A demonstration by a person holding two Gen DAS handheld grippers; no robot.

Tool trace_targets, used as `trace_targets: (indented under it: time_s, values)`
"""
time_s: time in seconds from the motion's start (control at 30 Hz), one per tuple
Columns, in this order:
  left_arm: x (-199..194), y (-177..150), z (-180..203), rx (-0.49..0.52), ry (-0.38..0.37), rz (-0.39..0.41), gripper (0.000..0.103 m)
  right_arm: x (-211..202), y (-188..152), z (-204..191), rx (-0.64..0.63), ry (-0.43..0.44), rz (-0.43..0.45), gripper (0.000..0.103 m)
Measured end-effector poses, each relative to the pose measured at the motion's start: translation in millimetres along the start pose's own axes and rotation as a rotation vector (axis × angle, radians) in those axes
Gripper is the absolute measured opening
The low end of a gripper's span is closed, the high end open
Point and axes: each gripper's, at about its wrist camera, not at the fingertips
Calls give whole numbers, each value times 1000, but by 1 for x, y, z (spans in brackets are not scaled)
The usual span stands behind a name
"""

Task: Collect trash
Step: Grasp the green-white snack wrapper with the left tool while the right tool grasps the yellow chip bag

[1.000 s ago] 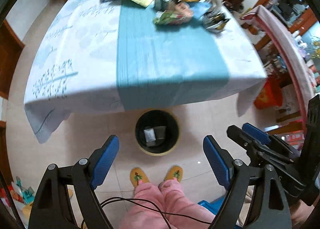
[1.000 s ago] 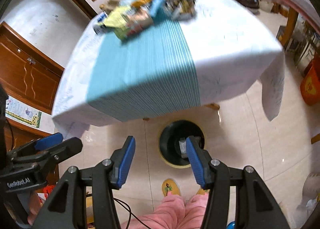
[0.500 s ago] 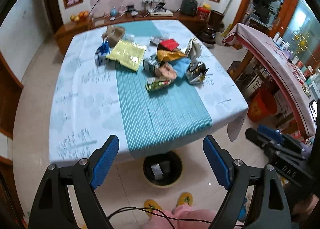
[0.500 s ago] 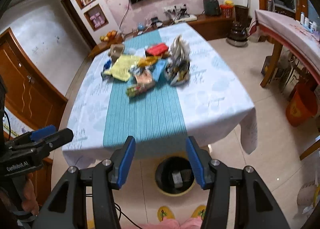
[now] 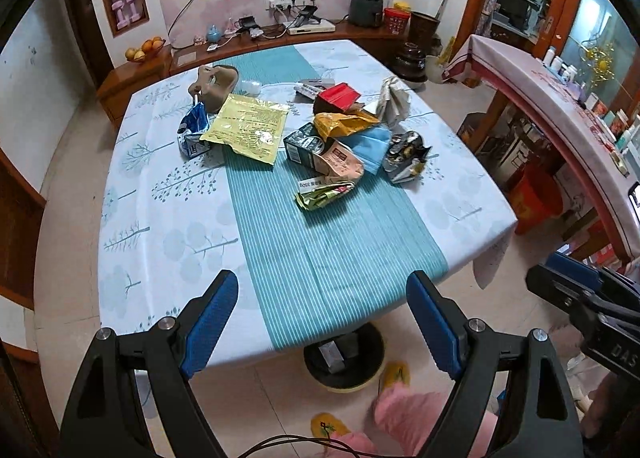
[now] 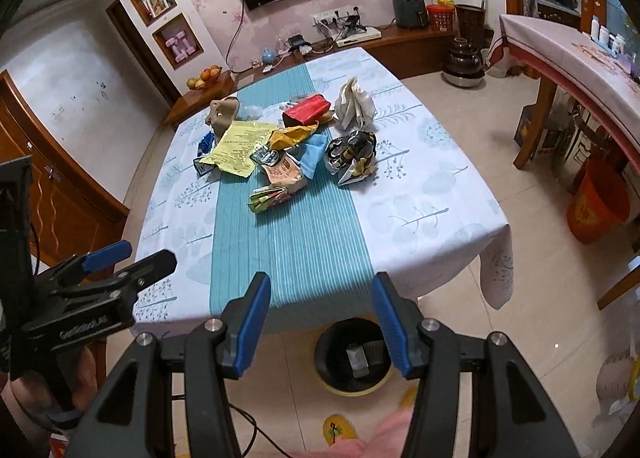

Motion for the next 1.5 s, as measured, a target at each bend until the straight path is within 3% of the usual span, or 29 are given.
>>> trace_targets:
  time_s: [0.47, 0.9, 1.0, 1.07, 1.13, 1.23, 1.5]
  values:
    - [117, 59, -11, -68, 77, -137, 85, 101, 92, 42, -26, 56, -161, 53]
    - [174, 85, 8, 116, 146, -187, 85, 171, 150, 55, -39, 125, -282, 53]
    - [181, 88, 12, 156, 140, -188, 73, 172, 156, 54, -51, 135, -278, 53]
    - [185, 89, 15, 183, 123, -199, 55, 169, 158, 52, -69, 140, -273, 53]
    - [191, 88, 16, 185, 105, -230, 26, 165, 160, 48, -93, 150, -266, 53]
    - [193, 84, 12, 138, 75, -249, 10, 159, 164, 38, -143, 170, -248, 53]
    - [170, 79, -20, -93, -6, -215, 5, 174, 171, 1, -240, 201, -236, 53]
Point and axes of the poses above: each gripper's, at about its wrist camera, not at the fingertips, and x roughly the way its jaws point, z to its right, y to its top, and after that the axes turned 8 degrees about x, right-handed
